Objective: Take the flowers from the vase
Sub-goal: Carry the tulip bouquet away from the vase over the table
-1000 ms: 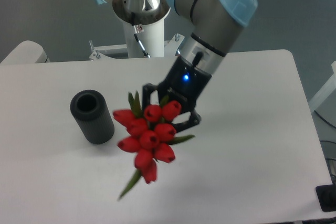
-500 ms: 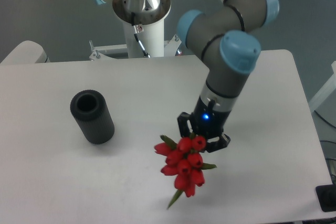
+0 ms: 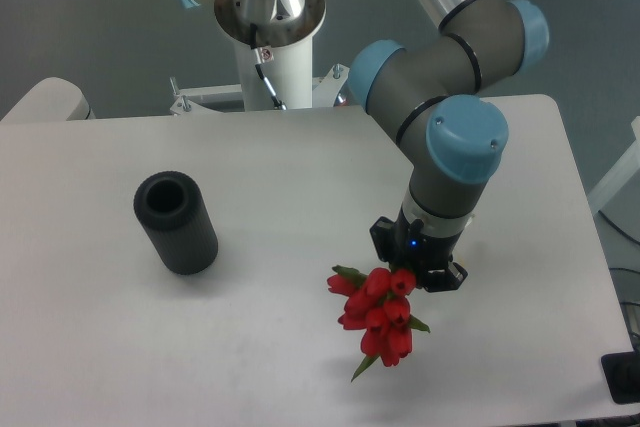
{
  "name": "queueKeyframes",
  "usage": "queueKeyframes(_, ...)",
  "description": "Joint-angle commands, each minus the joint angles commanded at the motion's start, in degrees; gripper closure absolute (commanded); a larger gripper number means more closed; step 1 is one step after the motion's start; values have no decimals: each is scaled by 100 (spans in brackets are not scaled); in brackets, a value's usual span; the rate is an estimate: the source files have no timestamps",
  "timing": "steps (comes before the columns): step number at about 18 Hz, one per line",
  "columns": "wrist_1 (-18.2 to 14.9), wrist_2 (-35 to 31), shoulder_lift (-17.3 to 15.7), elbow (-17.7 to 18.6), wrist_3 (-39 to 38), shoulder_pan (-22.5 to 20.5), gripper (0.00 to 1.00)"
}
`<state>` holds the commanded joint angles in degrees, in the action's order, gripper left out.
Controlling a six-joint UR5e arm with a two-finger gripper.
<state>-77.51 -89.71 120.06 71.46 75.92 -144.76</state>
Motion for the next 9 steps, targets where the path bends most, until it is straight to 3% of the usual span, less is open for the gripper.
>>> queueKeyframes(9, -80, -213, 44, -115, 388, -26, 91)
